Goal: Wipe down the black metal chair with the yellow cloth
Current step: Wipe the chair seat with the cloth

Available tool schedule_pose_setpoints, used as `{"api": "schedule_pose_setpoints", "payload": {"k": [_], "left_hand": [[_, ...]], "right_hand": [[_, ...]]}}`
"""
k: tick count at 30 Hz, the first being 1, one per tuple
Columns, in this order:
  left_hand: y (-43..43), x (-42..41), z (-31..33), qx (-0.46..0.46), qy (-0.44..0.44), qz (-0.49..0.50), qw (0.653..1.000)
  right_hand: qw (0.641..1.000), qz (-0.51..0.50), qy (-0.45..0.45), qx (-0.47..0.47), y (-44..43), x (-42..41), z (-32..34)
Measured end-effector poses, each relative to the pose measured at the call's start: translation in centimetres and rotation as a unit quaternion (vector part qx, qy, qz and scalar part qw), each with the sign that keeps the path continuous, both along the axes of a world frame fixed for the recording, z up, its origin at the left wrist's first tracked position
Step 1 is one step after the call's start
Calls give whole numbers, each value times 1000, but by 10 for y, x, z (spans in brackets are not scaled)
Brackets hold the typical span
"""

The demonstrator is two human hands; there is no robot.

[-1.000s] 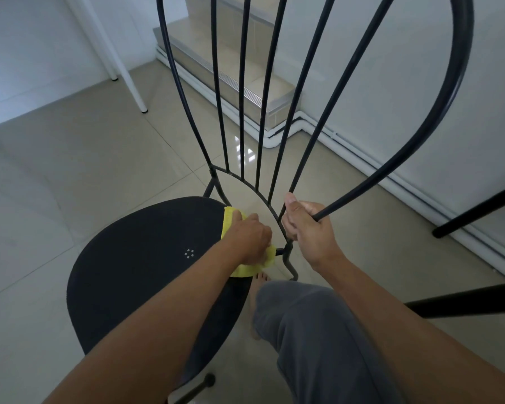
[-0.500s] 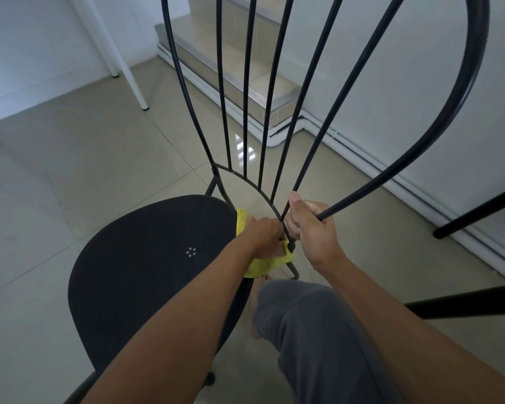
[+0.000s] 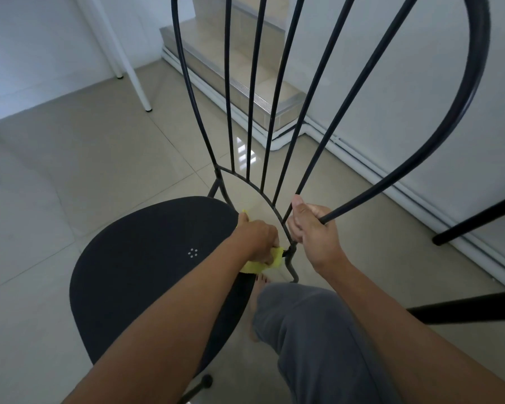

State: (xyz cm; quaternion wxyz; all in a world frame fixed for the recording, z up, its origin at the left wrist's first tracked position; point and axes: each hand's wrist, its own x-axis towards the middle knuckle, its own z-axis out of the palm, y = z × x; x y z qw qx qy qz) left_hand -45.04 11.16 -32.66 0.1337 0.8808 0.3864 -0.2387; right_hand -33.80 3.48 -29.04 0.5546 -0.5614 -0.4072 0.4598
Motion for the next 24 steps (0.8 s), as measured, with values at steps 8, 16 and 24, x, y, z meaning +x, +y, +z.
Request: {"api": "schedule_pose_setpoints", "payload": {"k": [8, 16, 24], "left_hand": [[11, -5, 3, -7, -22, 9, 1000], [-18, 5, -22, 125, -87, -83, 985], [-17, 4, -13, 89, -72, -35, 993]], "right_hand": [[1000, 4, -4, 6, 1, 1, -3], [999, -15, 28, 2, 1, 0, -8], [1000, -17, 21, 13, 2, -1, -7]]}}
